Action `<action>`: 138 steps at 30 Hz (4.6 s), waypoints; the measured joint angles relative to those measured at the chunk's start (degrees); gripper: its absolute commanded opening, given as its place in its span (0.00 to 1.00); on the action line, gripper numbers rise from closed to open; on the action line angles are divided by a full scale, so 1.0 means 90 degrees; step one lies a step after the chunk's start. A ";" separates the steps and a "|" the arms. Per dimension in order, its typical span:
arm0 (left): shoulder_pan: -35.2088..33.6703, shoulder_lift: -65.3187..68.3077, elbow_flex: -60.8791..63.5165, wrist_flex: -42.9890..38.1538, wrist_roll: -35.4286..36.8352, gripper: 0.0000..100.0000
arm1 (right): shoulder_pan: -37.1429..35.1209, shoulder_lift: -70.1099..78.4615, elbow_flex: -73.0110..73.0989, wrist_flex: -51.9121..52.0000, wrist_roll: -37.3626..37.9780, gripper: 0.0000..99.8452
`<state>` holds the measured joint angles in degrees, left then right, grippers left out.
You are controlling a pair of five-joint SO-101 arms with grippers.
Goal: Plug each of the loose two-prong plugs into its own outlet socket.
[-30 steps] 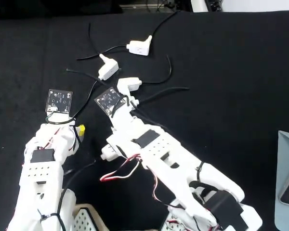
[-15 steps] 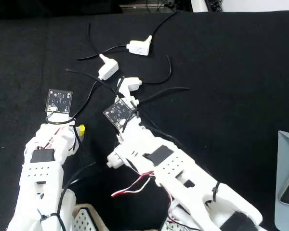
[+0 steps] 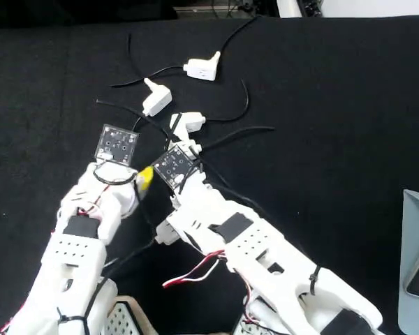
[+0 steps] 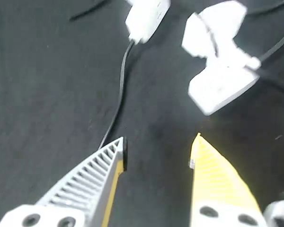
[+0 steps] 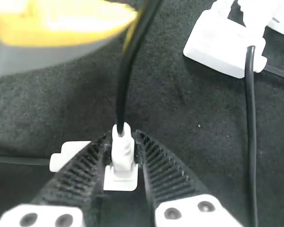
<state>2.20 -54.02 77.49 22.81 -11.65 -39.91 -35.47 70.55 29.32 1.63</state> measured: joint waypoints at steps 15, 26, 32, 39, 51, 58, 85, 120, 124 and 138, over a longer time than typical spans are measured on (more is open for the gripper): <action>0.1280 -0.0684 0.0625 -0.0400 0.0479 0.23 | 0.0000 -0.0117 -0.0010 0.0332 0.0000 0.02; 0.1729 -0.3565 0.1534 0.0830 0.0479 0.23 | 0.0000 -0.0117 -0.0440 0.1299 0.0000 0.02; 0.1807 -0.4357 0.1543 0.1573 0.0479 0.23 | 0.0000 -0.0117 -0.0508 0.1495 0.0000 0.02; 0.1807 -0.4425 0.1543 0.1680 0.0342 0.23 | -0.0020 -0.0068 -0.0791 0.2178 -0.0352 0.10; 0.1836 -0.4425 0.1612 0.1680 0.0234 0.23 | -0.0010 0.0000 -0.0928 0.2667 -0.0420 0.08; 0.1836 -0.4425 0.1612 0.1680 0.0234 0.23 | -0.0010 0.0000 -0.1065 0.2706 -0.0420 0.08; -0.1211 -0.4474 0.1514 0.3683 -0.0811 0.23 | 0.0840 0.1856 -0.3243 0.4239 -0.0420 0.01; -0.1270 -0.4474 0.1758 0.4054 -0.1885 0.23 | 0.1758 0.6974 -0.8684 0.7443 -0.2051 0.11; -0.1270 -0.4474 0.1758 0.4054 -0.1885 0.23 | 0.1797 0.7248 -0.8733 0.7443 -0.2256 0.11; -0.1270 -0.4474 0.1797 0.4054 -0.1895 0.23 | 0.1807 0.7726 -0.9143 0.7238 -0.2295 0.01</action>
<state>-9.23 -94.29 93.67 59.30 -28.70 -23.65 34.07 -11.74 94.46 -19.03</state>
